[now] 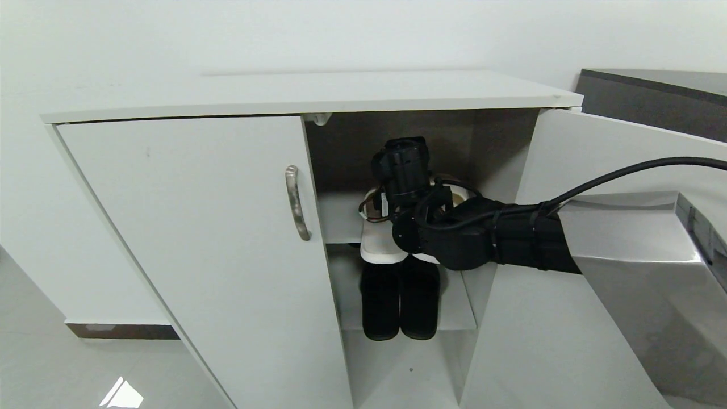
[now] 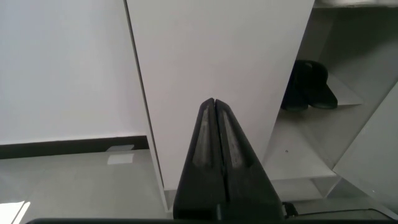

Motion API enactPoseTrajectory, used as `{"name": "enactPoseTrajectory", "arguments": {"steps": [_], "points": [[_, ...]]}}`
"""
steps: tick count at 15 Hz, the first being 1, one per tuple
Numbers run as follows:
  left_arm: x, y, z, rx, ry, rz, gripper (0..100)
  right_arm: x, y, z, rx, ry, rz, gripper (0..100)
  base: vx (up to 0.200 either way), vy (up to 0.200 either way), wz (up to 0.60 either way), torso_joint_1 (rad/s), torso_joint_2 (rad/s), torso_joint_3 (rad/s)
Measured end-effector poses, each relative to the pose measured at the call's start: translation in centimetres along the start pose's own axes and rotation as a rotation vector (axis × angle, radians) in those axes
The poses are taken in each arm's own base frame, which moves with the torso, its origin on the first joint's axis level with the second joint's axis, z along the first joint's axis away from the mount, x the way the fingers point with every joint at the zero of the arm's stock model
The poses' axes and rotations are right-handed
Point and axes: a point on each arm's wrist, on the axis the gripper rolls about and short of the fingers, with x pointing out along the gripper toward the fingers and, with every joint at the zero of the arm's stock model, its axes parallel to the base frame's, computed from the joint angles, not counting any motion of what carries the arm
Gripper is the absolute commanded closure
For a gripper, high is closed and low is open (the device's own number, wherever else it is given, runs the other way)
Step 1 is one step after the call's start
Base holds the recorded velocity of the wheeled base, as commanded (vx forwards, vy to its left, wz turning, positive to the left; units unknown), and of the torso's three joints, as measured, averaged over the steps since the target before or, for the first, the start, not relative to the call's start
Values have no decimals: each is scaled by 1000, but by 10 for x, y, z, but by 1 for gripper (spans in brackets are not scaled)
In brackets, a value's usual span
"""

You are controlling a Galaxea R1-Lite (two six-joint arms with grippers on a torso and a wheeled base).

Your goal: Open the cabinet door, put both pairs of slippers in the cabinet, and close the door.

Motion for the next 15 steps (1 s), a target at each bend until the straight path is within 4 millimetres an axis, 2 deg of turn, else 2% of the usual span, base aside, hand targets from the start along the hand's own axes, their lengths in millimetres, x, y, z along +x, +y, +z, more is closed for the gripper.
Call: {"name": "enactPoseTrajectory", "arguments": {"steps": [9,15], "points": [[0,0,0,-1,0,0,100,-16,-10,-9,-32,50,3,0,0,0,0,0,0,0],[0,0,0,-1,0,0,100,-60,-15,-2,-15,68,61,0,0,0,0,0,0,0]]}}
